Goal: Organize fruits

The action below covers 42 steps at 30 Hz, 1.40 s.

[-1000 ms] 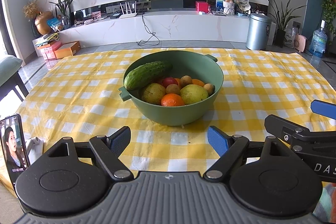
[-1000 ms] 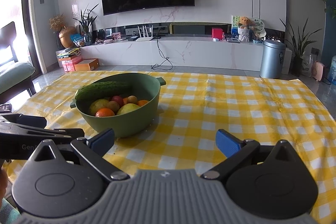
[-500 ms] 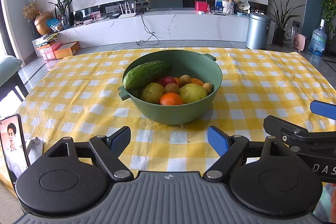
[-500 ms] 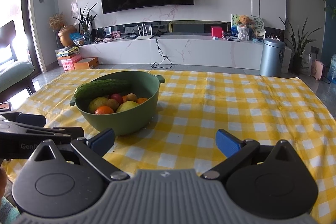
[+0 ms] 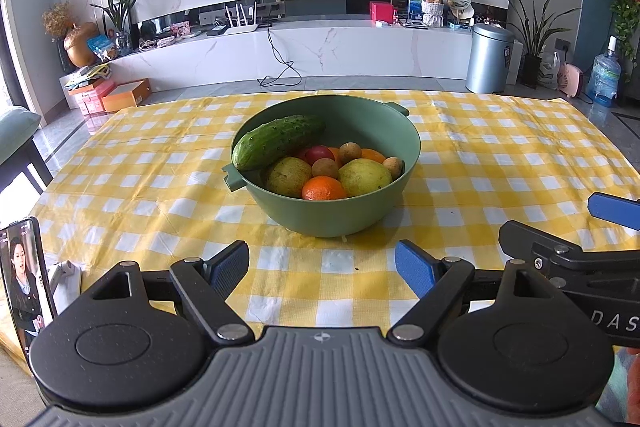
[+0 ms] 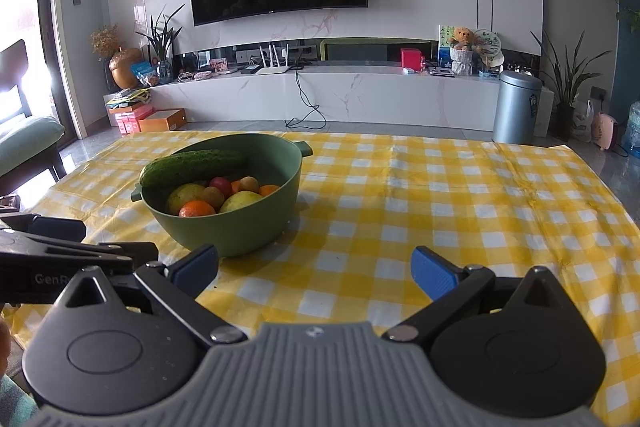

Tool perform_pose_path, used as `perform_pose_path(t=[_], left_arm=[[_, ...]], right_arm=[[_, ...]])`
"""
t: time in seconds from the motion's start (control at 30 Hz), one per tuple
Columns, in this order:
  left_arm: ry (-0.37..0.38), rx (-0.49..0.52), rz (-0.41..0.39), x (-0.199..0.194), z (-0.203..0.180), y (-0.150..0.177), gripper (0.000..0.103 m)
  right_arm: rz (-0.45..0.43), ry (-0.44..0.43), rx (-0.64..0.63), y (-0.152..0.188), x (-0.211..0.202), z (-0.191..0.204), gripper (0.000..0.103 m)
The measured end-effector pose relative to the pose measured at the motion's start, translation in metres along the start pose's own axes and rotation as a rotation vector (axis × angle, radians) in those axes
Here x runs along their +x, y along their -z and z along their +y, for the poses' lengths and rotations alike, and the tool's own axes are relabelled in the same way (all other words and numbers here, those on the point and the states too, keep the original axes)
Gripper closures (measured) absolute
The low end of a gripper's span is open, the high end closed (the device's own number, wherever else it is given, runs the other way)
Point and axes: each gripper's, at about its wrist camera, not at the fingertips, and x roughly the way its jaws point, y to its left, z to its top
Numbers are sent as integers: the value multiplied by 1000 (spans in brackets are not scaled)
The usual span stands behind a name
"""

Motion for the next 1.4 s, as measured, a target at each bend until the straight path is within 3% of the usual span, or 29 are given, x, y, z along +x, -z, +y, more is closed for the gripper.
perform_pose_path(t=[1.4], left_arm=[[0,4,1,-5,-1,1,6]], right_arm=[[16,1,3,7,-1,0,4]])
